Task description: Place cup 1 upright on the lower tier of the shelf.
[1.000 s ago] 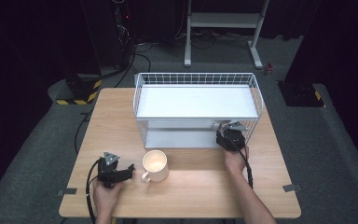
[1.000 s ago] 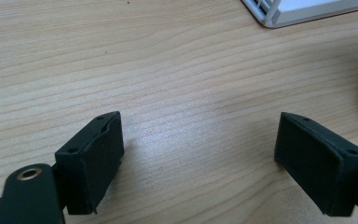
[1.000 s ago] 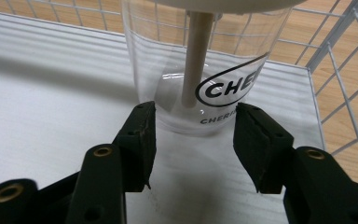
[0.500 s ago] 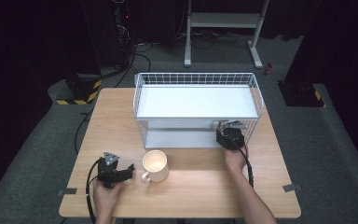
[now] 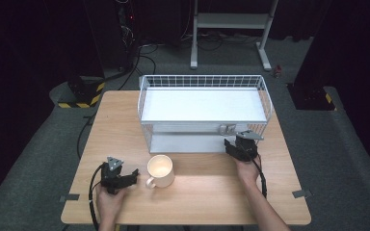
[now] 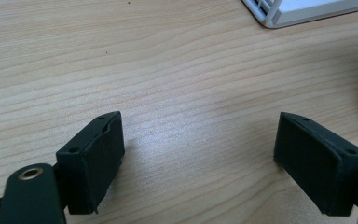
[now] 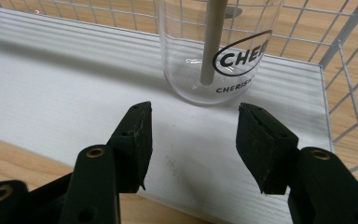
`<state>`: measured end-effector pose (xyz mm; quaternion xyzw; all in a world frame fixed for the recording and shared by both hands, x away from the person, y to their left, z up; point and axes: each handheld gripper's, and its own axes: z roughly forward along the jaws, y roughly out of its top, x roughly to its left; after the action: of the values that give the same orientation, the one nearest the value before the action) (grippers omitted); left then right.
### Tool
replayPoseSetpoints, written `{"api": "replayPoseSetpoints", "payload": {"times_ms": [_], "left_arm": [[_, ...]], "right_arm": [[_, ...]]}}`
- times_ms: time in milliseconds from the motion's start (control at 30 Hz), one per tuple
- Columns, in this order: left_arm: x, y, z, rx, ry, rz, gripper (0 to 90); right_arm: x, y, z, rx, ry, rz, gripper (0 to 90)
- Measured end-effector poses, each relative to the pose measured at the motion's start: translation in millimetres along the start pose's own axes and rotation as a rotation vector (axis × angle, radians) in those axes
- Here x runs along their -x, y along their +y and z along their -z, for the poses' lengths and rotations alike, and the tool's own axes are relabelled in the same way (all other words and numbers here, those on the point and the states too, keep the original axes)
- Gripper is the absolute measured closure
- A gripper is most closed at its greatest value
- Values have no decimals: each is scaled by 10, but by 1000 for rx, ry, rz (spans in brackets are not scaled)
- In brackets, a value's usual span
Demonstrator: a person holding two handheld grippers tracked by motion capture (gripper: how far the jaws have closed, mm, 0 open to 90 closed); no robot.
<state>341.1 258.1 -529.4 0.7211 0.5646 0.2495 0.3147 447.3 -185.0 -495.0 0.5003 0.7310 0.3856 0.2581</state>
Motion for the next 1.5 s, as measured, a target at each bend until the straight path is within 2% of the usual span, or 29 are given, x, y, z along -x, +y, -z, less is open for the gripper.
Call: {"api": "replayPoseSetpoints", "payload": {"times_ms": [67,167,400,500,700,1500], "left_arm": [[0,0,0,0,0,0,161],[0,0,0,0,0,0,161],[-1,0,1,-1,-1,-2,161],[-1,0,1,-2,-1,-2,161],[-1,0,1,-1,-1,-2,161],[0,0,0,0,1,0,162]], "right_arm": [[12,0,35,8,11,-14,447],[36,-2,77,17,25,-2,442],[65,12,184,27,46,-8,426],[77,24,237,51,62,3,419],[95,31,318,74,81,-3,402],[175,-47,567,113,106,-7,400]]}}
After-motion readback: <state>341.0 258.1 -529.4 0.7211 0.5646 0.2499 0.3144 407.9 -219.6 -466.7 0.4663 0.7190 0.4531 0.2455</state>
